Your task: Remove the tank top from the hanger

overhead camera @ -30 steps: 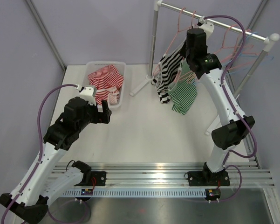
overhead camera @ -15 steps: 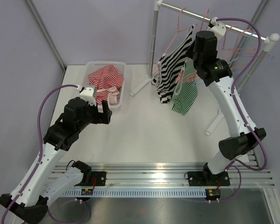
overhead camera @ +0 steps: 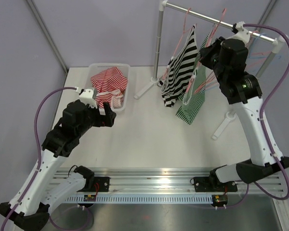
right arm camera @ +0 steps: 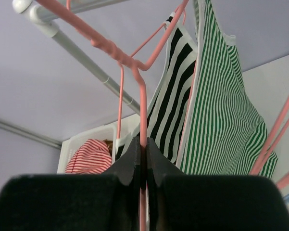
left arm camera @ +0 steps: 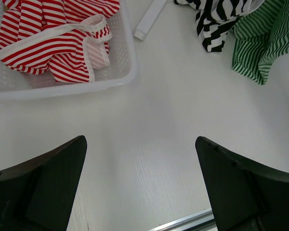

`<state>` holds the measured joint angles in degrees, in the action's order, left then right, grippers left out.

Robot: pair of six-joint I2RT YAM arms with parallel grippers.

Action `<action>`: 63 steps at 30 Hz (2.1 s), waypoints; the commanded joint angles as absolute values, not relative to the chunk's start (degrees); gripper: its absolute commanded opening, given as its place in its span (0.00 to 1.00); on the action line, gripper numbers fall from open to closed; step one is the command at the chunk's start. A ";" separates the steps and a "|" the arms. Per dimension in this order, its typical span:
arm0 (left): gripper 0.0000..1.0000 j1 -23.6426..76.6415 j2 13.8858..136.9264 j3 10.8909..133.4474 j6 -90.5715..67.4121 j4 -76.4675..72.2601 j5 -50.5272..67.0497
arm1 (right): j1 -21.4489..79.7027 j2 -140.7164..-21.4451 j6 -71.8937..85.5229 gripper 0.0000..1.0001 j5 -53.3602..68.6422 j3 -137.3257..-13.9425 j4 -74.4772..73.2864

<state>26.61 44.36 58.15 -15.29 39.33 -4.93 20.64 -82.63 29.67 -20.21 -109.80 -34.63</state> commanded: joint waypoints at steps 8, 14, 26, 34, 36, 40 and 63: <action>0.99 31.98 49.38 76.63 -20.74 31.91 -2.19 | 21.09 -65.84 29.89 0.00 -0.19 -98.97 -38.14; 0.99 38.49 57.21 85.42 -18.64 26.90 -4.40 | 21.01 -59.42 28.92 0.00 7.29 -96.77 -42.97; 0.99 55.19 70.66 92.02 -4.23 12.22 -8.52 | 21.01 -51.24 27.86 0.00 28.91 -93.96 -46.14; 0.89 55.81 75.40 90.70 -2.11 7.03 -12.92 | 21.01 -47.03 29.71 0.00 37.26 -90.26 -45.35; 0.82 55.81 76.02 90.44 -1.93 6.25 -13.01 | 21.01 -46.32 29.44 0.00 36.74 -90.53 -46.31; 0.72 55.72 77.34 90.88 -2.11 5.45 -12.04 | 21.01 -45.62 29.18 0.00 38.14 -90.53 -46.50; 0.00 47.83 72.07 81.31 -8.52 12.91 -24.00 | 21.01 -40.35 15.04 0.00 35.06 -78.14 -51.85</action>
